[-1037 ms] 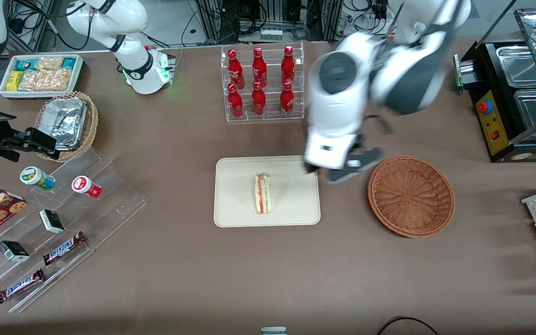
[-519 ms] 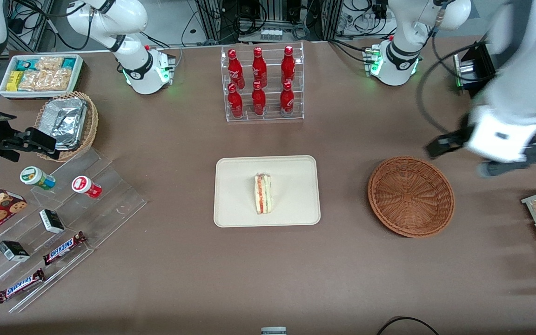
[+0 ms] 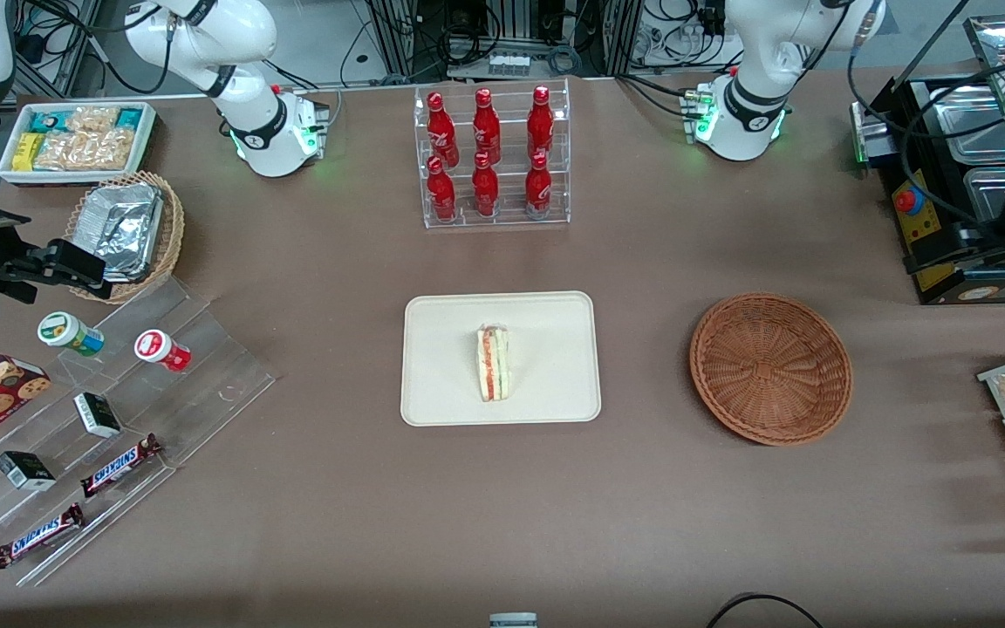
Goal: Place sandwich from basket to tray
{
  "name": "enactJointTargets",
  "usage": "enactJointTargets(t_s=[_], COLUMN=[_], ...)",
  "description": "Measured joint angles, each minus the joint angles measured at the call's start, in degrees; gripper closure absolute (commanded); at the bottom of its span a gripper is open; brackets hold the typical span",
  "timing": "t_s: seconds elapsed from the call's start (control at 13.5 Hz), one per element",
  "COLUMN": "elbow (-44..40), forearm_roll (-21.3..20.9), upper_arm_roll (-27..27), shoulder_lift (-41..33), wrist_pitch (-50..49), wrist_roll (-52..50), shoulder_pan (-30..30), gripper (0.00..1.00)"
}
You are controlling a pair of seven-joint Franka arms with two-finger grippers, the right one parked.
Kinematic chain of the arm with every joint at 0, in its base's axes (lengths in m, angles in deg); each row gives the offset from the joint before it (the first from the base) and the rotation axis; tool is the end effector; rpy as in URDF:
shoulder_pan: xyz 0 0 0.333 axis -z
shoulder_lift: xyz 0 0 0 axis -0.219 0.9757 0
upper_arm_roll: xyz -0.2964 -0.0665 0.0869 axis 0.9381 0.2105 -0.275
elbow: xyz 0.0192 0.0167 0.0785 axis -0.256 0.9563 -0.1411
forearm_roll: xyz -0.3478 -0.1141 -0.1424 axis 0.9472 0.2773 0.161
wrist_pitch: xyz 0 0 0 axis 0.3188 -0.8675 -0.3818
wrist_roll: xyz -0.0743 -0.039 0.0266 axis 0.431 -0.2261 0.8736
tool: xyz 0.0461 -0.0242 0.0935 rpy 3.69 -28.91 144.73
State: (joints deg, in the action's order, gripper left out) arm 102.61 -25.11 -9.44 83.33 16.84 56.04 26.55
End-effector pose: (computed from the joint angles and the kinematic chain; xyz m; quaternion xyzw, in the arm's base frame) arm 0.5798 0.0110 0.6229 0.9960 0.0470 -0.0714 0.0269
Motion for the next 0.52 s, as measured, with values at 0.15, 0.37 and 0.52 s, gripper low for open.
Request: enactJointTargets(t_s=[0.15, 0.37, 0.52], elbow=[0.1, 4.8, 9.7], forearm_roll=[-1.2, -4.6, -5.4], upper_arm_roll=[11.6, 19.1, 19.4], shoulder_lift=[-1.0, -5.7, -9.2], wrist_pitch=[-0.2, -0.2, 1.3], wrist_roll=[0.2, 1.0, 1.6], shoulder_pan=[-10.5, -16.6, -16.7], gripper=[0.0, 0.0, 0.0])
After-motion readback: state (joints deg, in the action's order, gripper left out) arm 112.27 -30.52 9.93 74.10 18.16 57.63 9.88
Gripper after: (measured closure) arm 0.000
